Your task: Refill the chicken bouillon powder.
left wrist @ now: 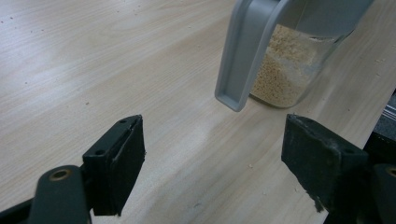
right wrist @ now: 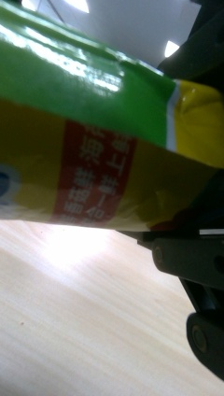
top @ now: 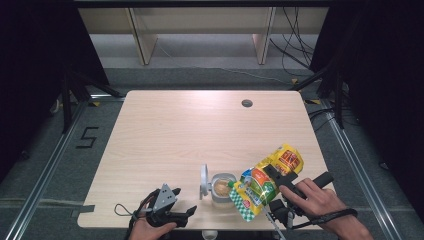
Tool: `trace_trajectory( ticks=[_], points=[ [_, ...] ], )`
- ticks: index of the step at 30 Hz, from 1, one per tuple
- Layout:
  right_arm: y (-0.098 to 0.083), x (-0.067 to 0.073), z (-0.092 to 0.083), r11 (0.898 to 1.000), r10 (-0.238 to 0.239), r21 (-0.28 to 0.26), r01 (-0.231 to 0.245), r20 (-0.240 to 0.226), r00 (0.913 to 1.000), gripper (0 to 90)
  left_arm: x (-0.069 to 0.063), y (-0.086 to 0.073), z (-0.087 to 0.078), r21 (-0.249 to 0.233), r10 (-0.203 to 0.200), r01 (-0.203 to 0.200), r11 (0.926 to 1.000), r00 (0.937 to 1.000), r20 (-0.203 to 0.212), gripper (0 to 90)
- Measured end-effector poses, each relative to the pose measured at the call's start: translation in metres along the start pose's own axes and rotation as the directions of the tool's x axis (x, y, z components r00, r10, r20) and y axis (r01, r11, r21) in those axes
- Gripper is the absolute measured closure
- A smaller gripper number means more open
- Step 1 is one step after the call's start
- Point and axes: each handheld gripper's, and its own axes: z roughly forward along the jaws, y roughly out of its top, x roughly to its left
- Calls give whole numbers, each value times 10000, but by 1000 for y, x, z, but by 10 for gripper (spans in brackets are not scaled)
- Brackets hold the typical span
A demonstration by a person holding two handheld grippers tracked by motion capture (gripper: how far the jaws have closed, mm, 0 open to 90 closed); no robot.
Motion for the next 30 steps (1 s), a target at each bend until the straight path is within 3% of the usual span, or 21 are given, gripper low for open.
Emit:
trace_trajectory(
  ticks=[1, 2, 5, 6, 11, 15, 16, 21, 23, 29, 30],
  points=[
    [0, 0, 0, 10000, 0, 0, 0, 0, 10000, 590, 0, 0, 0, 0, 0, 0, 10000, 10000, 0, 212],
    [1, 0, -2, 9999, 47, 123, -46, -11, 10000, 591, -2, 0, 1, -90, -335, 335, 9994, 9994, 24, 212],
    [3, -4, -3, 9996, -264, 87, 263, 85, 9996, 591, -2, 0, 0, -75, -289, 289, 9996, 9996, 21, 212],
    [3, -5, -2, 9970, -760, 143, 759, 85, 9971, 591, -2, -1, 1, -116, -364, 365, 9993, 9993, 33, 213],
    [6, -5, -2, 9975, -639, 319, 634, 137, 9979, 591, -2, 0, 1, -116, -362, 362, 9993, 9993, 41, 212],
    [8, -6, -1, 9953, -899, 393, 891, 206, 9957, 592, -1, 0, 1, -77, -236, 237, 9997, 9997, 24, 212],
    [10, -9, 0, 9907, -1321, 360, 1311, 274, 9909, 592, -2, 0, 1, -93, -281, 281, 9996, 9996, 31, 213],
    [12, -10, -1, 9914, -1261, 387, 1249, 305, 9916, 592, -2, 0, 0, -70, -282, 282, 9996, 9996, 23, 213],
    [13, -13, 0, 9879, -1525, 331, 1515, 276, 9879, 593, -2, 0, 1, -123, -355, 356, 9993, 9994, 32, 213],
    [14, -14, 1, 9865, -1607, 378, 1596, 299, 9865, 593, -2, 0, 1, -126, -358, 358, 9993, 9994, 37, 213],
    [14, -13, 0, 9900, -1353, 456, 1339, 299, 9904, 593, -2, 0, 1, -128, -357, 358, 9993, 9994, 33, 213]
  ],
)
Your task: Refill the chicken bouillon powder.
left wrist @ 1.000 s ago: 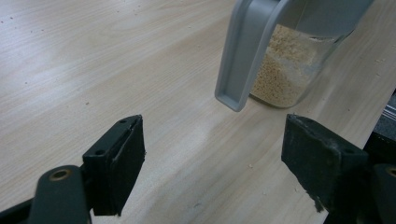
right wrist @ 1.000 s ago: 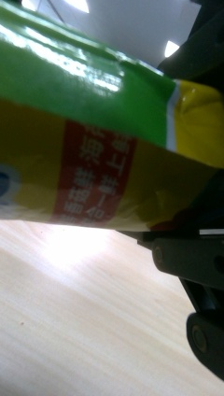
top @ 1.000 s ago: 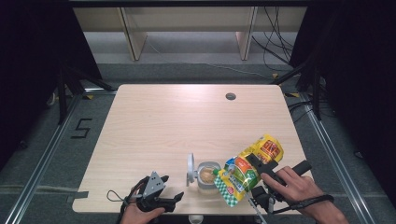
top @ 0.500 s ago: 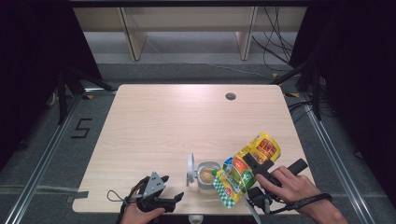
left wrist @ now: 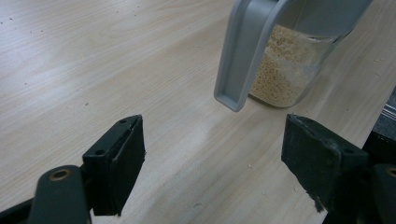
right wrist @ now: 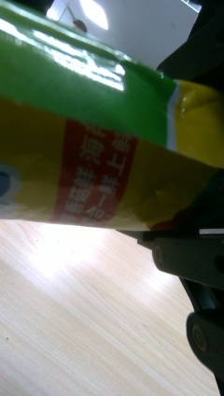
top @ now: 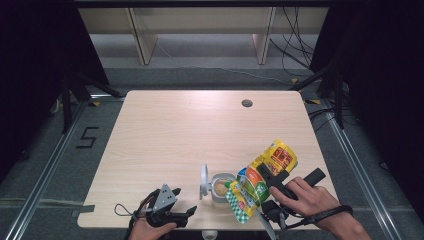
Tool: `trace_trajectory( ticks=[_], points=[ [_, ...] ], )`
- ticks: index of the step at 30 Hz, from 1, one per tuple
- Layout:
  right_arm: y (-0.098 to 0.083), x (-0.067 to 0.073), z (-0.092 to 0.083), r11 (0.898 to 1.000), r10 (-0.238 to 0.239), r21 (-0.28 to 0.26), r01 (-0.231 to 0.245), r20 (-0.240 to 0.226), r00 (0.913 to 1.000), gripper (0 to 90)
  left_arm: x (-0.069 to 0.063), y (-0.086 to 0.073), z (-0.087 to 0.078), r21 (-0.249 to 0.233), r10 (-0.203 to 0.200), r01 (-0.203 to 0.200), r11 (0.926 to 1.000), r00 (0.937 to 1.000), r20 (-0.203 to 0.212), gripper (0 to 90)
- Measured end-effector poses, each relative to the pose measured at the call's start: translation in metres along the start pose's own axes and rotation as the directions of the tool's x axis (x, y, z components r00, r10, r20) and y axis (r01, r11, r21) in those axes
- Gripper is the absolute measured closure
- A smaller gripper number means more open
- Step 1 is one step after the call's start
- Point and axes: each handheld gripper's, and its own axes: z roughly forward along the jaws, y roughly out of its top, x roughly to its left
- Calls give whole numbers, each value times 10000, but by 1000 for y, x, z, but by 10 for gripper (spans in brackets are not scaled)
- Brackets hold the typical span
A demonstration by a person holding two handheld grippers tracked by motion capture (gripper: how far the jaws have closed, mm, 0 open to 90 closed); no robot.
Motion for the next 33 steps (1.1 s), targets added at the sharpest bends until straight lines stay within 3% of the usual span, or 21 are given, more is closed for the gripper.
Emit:
trace_trajectory(
  ticks=[3, 8, 10, 11, 14, 16, 17, 18, 19, 20, 21, 24, 25, 29, 31, 33],
  points=[
    [1, -1, 1, 9993, -349, -87, 350, 48, 9994, 594, 0, 0, 0, 6, 17, -17, 10000, 10000, 5, 213],
    [2, -2, 0, 9999, -143, -53, 144, 33, 9999, 597, 0, 0, 0, -19, -20, 20, 10000, 10000, 0, 213],
    [1, -5, 2, 9974, -710, -117, 712, 117, 9974, 601, 1, 0, -1, 53, 64, -64, 10000, 10000, -13, 213],
    [2, -2, 1, 9998, -207, -10, 206, -69, 9998, 601, 1, 0, -1, 53, 60, -60, 10000, 10000, -8, 212],
    [0, -4, 2, 9980, -596, -187, 599, 175, 9981, 602, 0, 0, -1, 32, 52, -52, 10000, 10000, -1, 213],
    [0, -1, 1, 9999, 8, -159, -8, -20, 10000, 603, 0, 0, 0, -26, -24, 24, 10000, 10000, -5, 213],
    [0, -1, 1, 9997, -172, -187, 173, 31, 9998, 604, 0, 0, 0, 0, -14, 14, 10000, 10000, 1, 212],
    [0, 2, 1, 9998, 171, -106, -171, 9, 9999, 604, 1, 0, -1, 60, 56, -56, 10000, 10000, -6, 212],
    [-2, 1, 2, 9997, 9, -264, -8, 23, 10000, 605, 1, 0, -1, 51, 55, -55, 10000, 10000, -5, 212],
    [-3, 4, 2, 9990, 372, -252, -376, -158, 9992, 605, 0, 0, 0, -26, -26, 26, 10000, 10000, 3, 213],
    [-4, 3, 3, 9992, 204, -335, -210, -176, 9996, 605, 0, 0, 0, -29, -29, 29, 10000, 10000, 1, 213],
    [-6, 12, 3, 9942, 1026, -304, -1035, -305, 9943, 606, 0, 0, 0, -29, -38, 38, 10000, 10000, -2, 213],
    [-8, 13, 4, 9953, 901, -325, -912, -348, 9953, 607, 0, 0, 0, -19, -33, 33, 10000, 10000, 0, 212],
    [-9, 17, 4, 9925, 1135, -410, -1152, -411, 9927, 608, 1, 0, 0, -7, 122, -122, 9999, 9999, -16, 212],
    [-10, 18, 2, 9921, 1218, -253, -1229, -430, 9916, 609, 0, 0, 0, 0, -7, 7, 10000, 10000, 2, 213],
    [-11, 18, 3, 9908, 1237, -522, -1248, -241, 9920, 609, 0, 0, 0, -25, 38, -38, 10000, 10000, -26, 212]
  ],
)
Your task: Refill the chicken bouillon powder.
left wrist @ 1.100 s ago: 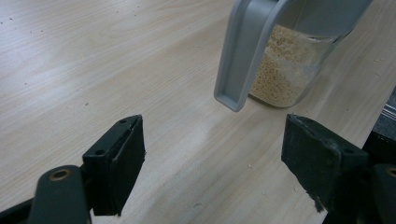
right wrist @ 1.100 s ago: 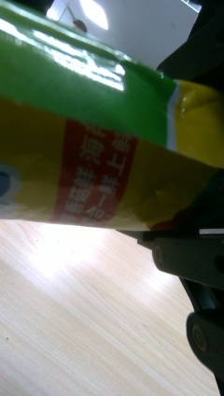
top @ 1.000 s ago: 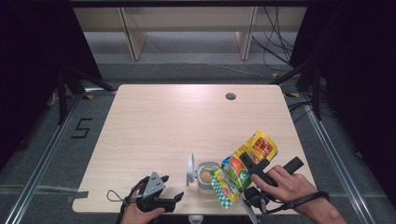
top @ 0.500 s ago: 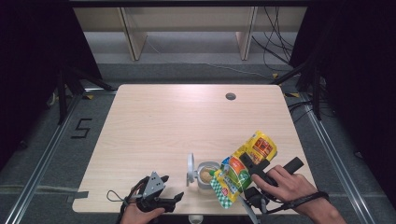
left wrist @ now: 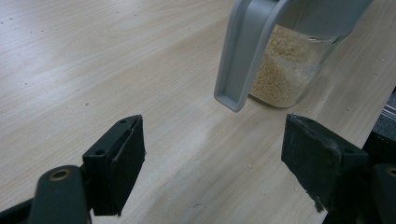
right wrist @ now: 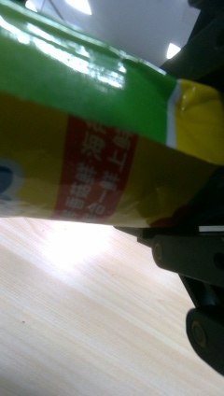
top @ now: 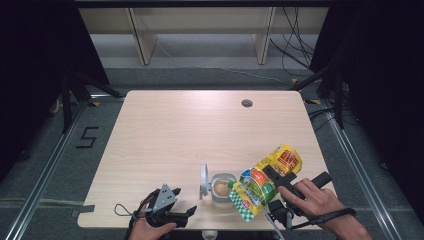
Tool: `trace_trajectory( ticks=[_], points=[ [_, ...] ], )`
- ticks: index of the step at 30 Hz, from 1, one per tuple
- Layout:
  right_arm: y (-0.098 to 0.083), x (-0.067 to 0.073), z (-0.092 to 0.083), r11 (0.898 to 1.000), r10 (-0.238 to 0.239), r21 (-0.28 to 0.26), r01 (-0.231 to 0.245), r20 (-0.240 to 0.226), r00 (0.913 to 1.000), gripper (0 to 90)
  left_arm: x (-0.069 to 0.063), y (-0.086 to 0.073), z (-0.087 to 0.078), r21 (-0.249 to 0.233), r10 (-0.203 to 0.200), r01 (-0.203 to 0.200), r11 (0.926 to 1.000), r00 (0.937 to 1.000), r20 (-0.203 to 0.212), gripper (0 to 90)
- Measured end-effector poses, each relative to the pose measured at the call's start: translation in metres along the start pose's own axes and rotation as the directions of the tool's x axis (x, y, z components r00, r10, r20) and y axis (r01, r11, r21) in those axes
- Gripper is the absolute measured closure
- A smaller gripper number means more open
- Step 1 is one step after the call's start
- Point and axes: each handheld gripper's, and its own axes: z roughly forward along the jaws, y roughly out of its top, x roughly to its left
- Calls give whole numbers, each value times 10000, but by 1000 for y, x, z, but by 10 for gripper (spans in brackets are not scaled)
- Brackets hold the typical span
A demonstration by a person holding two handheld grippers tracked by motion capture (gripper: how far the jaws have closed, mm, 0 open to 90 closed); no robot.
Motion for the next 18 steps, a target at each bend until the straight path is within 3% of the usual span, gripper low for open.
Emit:
trace_trajectory(
  ticks=[5, 7, 9, 10, 12, 14, 15, 16, 17, 18],
  points=[
    [-2, 5, -1, 9978, 641, -136, -642, -63, 9979, 610, -1, 0, 0, -5, -64, 64, 10000, 10000, 27, 213],
    [-2, 5, -1, 9982, 590, -85, -591, -154, 9981, 610, -1, 0, 0, -3, -66, 66, 10000, 10000, 21, 213],
    [-3, 10, 0, 9928, 1186, -150, -1188, -118, 9929, 610, 0, 0, -1, 66, 12, -12, 10000, 10000, 8, 213],
    [-4, 10, 2, 9937, 1054, -377, -1054, -10, 9944, 611, 0, 0, 0, 52, -2, 2, 10000, 10000, 2, 213],
    [-5, 11, 2, 9927, 1170, -288, -1173, -122, 9931, 611, 1, 0, -1, 49, 118, -118, 9999, 9999, -11, 213],
    [-6, 14, 4, 9860, 1569, -544, -1573, -118, 9875, 611, 0, 0, 0, 65, 7, -7, 10000, 10000, 14, 213],
    [-7, 17, 4, 9780, 2013, -526, -2018, -141, 9794, 612, 0, 0, 0, 58, -2, 2, 10000, 10000, 14, 213],
    [-7, 17, 4, 9780, 2013, -526, -2018, -141, 9794, 612, 0, 0, 0, 46, -4, 4, 10000, 10000, 3, 213],
    [-9, 19, 6, 9699, 2318, -729, -2322, -140, 9727, 613, 0, 0, -1, 54, 10, -10, 10000, 10000, 11, 212],
    [-10, 18, 7, 9701, 2239, -944, -2236, -75, 9746, 613, 0, 0, -1, 60, 19, -19, 10000, 10000, 13, 213]
  ],
)
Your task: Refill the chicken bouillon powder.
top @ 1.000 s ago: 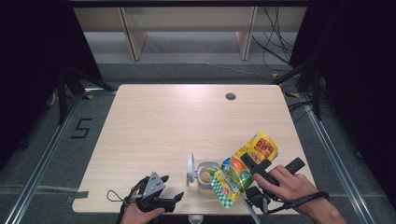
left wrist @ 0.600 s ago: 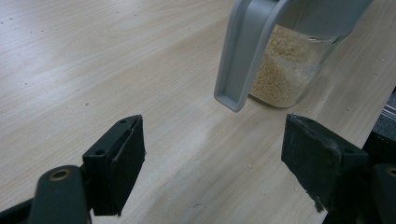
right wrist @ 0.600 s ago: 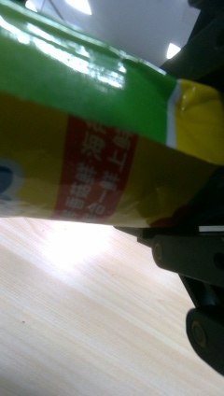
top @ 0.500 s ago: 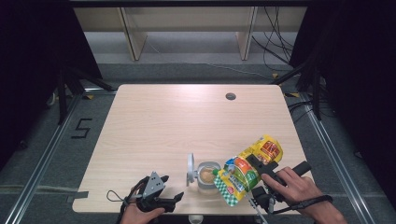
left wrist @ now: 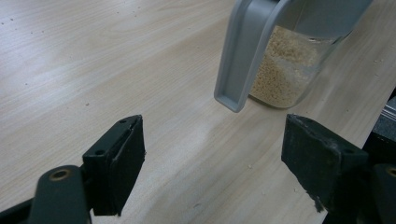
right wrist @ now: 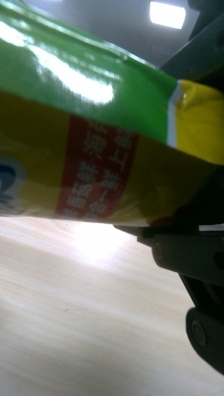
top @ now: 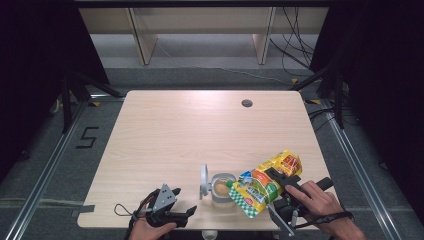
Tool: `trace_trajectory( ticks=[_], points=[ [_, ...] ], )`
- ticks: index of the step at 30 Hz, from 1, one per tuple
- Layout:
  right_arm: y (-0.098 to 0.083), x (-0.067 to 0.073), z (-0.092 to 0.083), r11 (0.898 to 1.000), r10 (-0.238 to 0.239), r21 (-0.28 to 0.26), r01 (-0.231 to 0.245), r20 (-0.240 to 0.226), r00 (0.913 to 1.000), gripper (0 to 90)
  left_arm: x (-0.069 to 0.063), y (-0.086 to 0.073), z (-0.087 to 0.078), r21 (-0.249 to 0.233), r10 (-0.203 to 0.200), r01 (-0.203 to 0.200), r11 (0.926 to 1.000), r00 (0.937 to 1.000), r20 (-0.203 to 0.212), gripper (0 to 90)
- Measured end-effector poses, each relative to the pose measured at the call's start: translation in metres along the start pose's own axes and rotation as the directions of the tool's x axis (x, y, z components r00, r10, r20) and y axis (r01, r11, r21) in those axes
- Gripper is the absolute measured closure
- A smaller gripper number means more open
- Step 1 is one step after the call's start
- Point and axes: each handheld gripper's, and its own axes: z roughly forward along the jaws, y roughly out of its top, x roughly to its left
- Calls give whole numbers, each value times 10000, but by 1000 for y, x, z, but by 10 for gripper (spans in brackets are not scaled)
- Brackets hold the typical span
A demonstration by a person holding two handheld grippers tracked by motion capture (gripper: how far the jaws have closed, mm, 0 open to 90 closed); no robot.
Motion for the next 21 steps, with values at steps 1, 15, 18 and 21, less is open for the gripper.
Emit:
trace_trajectory(
  ticks=[1, 15, 18, 21],
  points=[
    [-2, 2, 1, 9990, 443, -31, -443, -67, 9990, 614, 0, 0, 0, -3, 0, 0, 10000, 10000, -6, 212],
    [-23, 23, 7, 9415, 3093, -1153, -3166, -769, 9478, 646, 0, 0, 0, 12, 32, -32, 10000, 10000, 6, 212],
    [-25, 24, 10, 9291, 3269, -1491, -3384, -968, 9401, 651, -1, 0, 0, -70, -73, 73, 9999, 10000, 6, 212],
    [-28, 30, 10, 8760, 4417, -1489, -4588, -1343, 8870, 656, 1, 1, -1, 27, 105, -105, 9999, 9999, -56, 213]
  ],
)
